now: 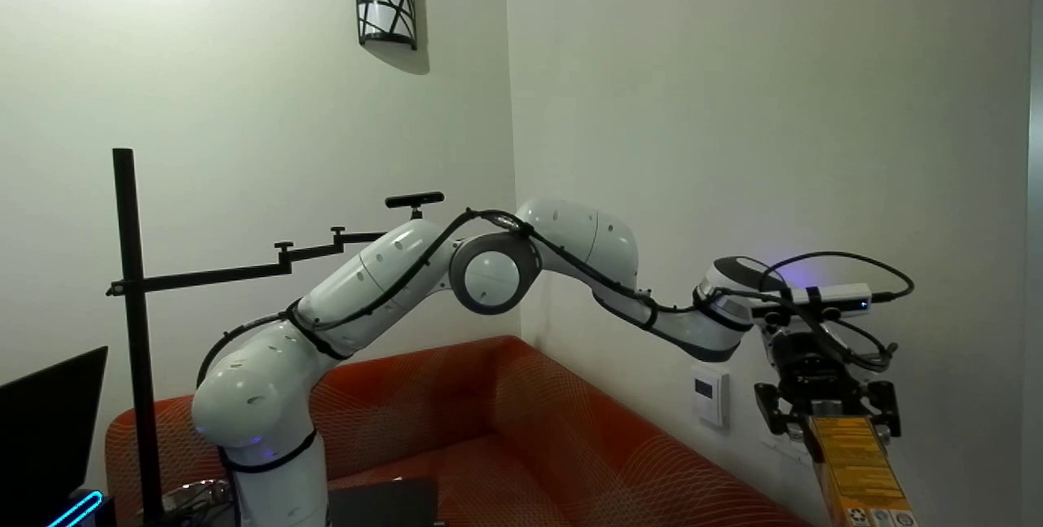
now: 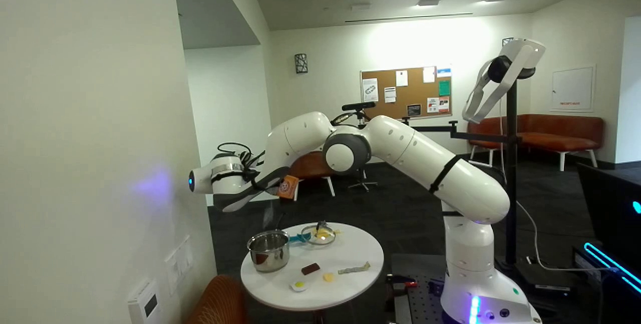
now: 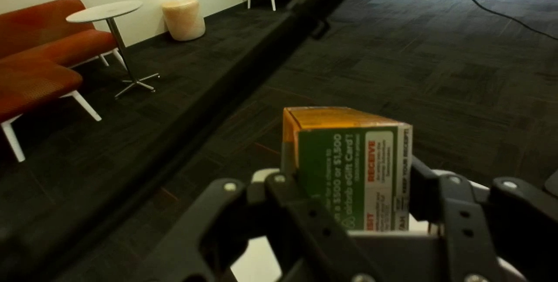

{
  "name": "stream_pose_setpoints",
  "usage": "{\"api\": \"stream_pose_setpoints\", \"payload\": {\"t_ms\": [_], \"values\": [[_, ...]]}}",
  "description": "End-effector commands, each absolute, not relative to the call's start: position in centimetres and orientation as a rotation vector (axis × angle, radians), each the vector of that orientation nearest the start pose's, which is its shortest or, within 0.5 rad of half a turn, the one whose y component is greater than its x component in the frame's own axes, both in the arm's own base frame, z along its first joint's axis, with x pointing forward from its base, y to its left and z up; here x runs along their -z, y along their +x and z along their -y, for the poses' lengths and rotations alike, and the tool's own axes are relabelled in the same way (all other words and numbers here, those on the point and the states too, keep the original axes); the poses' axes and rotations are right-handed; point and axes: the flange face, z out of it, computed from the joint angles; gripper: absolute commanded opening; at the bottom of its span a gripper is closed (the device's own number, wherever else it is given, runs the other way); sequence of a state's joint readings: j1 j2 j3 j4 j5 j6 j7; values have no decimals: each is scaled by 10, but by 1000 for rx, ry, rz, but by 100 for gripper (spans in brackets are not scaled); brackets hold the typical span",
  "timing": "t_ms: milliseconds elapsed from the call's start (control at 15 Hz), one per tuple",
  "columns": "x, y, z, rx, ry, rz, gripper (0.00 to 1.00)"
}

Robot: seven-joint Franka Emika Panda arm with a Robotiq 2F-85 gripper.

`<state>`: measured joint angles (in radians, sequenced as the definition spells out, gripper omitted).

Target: Pour the contents in the box into the pot

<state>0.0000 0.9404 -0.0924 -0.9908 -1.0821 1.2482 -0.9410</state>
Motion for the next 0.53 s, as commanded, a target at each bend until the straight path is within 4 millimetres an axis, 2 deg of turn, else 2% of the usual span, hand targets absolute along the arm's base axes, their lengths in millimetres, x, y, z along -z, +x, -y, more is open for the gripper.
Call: {"api": "stream_pose_setpoints", "payload": {"t_ms": [0, 67, 467], "values": [[-347, 704, 152, 1326, 1831, -874, 28], [-350, 702, 151, 1335, 1892, -899, 28], [-344, 700, 157, 1329, 1871, -868, 28]]}}
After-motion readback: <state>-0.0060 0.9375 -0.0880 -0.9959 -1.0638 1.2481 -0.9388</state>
